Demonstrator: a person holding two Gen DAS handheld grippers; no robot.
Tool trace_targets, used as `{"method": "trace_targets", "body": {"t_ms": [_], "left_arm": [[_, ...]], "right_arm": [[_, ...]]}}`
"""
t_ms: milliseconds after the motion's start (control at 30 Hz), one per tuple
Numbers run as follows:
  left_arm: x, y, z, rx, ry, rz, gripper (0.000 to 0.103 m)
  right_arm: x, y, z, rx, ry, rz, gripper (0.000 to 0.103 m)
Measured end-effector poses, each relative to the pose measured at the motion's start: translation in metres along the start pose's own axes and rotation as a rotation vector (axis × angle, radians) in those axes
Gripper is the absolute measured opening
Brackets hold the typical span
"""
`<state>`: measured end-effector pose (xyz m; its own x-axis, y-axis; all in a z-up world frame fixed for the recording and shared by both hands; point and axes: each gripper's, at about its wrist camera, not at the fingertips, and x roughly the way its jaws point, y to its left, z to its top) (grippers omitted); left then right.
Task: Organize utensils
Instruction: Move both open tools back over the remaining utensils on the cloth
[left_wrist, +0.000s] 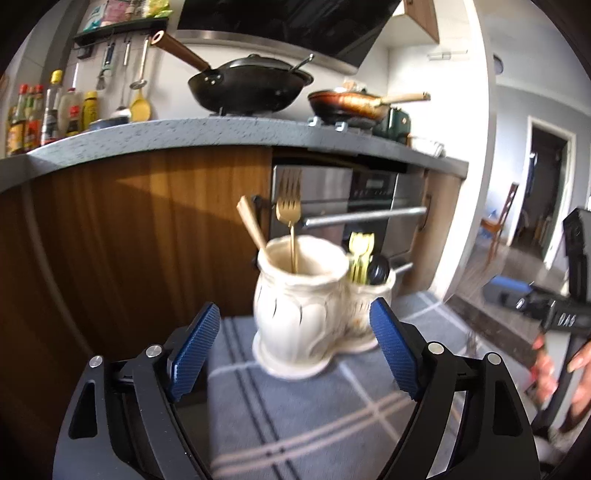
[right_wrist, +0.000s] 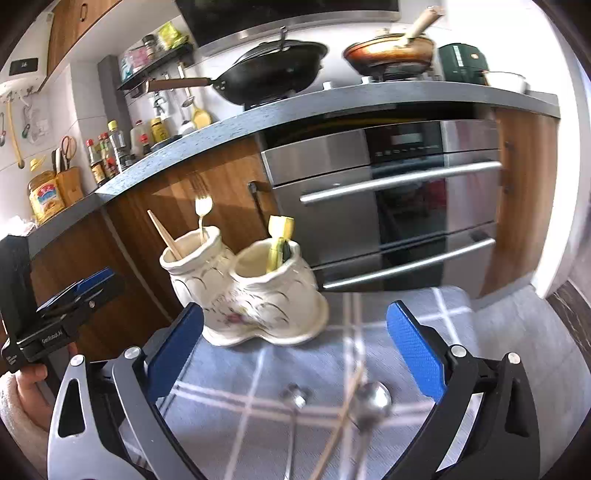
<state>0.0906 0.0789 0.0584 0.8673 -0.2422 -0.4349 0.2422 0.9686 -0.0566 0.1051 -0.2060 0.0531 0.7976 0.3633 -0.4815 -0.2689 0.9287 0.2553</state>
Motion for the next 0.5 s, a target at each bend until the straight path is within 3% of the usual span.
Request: {"method": "trace_targets", "body": {"t_ms": [67, 367, 500], "left_arm": [[-0.005, -0.005, -0.012, 0.0, 0.029, 0.02, 0.092], [0.005, -0.037, -0.078, -0.037, 0.209, -0.005, 0.094], [0.011, -0.052, -0.093, -0.037, 0.222, -0.026, 0.094]], "right_arm": [[-0.008, -0.006, -0.003, 0.002, 0.002, -0.025, 0.098], [-0.037, -0.057, -0.034, 0.069, 0.053, -0.17, 0.098], [-0.046, -0.08, -0.047, 0.106, 0.071, -0.229, 0.098]]}}
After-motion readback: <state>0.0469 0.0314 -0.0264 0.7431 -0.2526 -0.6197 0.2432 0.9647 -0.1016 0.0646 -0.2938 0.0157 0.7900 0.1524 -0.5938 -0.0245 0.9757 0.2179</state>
